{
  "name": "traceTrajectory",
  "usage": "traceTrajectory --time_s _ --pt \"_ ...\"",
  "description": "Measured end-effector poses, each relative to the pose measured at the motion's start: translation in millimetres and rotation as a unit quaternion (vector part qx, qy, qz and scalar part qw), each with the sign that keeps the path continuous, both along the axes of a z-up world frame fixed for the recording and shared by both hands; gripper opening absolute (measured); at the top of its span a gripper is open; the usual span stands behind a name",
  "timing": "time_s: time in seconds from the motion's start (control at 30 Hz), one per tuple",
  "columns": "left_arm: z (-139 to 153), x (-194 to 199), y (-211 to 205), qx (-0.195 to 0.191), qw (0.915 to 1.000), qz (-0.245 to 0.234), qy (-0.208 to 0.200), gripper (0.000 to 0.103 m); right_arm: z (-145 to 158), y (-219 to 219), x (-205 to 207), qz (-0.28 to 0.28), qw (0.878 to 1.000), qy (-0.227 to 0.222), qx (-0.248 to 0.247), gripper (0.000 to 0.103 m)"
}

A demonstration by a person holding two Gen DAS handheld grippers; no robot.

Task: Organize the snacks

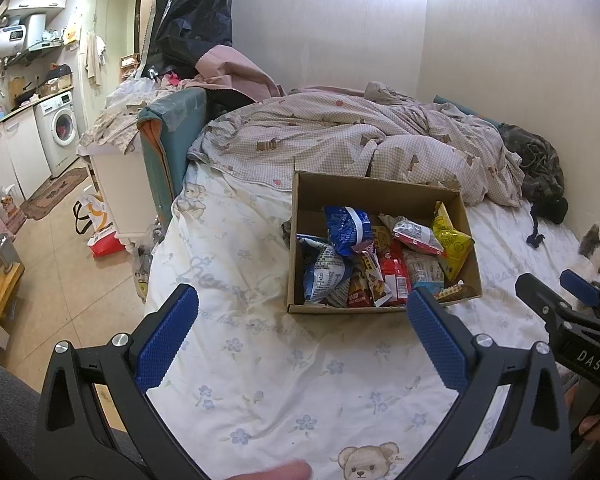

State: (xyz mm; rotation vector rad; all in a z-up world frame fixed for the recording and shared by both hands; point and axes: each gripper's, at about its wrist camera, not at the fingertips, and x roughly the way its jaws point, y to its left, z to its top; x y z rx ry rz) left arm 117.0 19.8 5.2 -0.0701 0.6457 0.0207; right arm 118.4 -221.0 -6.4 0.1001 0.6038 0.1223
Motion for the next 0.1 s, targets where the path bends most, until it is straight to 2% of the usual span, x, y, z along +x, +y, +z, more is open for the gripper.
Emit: traceTrajectory --time_s 0.1 --pt "-0.6 -0.6 -0.2 -0.001 1.0 0.0 0.001 0.103 0.1 -0.3 -0.2 0.001 1.0 0.001 0.0 0.103"
